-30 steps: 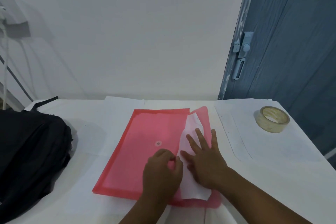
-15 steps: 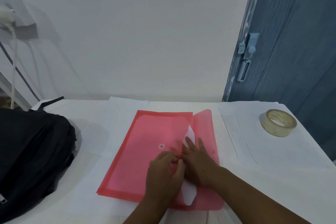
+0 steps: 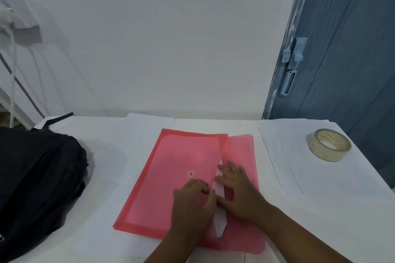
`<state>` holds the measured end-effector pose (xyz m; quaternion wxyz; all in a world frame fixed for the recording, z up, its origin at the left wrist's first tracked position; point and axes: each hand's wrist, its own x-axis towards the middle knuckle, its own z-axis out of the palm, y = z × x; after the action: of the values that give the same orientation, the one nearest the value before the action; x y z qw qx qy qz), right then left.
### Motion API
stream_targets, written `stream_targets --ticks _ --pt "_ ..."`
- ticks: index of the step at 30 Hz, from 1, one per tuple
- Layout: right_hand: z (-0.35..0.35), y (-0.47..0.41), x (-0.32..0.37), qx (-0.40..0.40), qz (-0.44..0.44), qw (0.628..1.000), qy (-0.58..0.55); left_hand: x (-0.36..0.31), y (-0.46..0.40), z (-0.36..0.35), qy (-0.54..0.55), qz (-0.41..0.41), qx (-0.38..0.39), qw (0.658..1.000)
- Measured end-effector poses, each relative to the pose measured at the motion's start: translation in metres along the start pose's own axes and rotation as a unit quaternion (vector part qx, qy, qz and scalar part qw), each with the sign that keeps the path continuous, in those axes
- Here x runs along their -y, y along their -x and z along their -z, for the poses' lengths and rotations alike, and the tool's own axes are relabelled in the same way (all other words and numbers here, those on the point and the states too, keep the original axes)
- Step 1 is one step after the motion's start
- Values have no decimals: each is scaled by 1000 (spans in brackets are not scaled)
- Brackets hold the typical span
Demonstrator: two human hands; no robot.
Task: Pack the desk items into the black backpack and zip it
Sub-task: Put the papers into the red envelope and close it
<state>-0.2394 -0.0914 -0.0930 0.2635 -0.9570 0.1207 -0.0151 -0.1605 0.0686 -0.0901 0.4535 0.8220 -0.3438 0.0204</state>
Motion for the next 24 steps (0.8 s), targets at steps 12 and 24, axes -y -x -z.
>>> stream_targets --ticks 12,24 --pt "4 9 5 -65 24 996 53 -10 0 -2 6 4 -30 1000" --pt "19 31 3 -17 -39 989 139 -54 1 -22 22 -2 -68 997"
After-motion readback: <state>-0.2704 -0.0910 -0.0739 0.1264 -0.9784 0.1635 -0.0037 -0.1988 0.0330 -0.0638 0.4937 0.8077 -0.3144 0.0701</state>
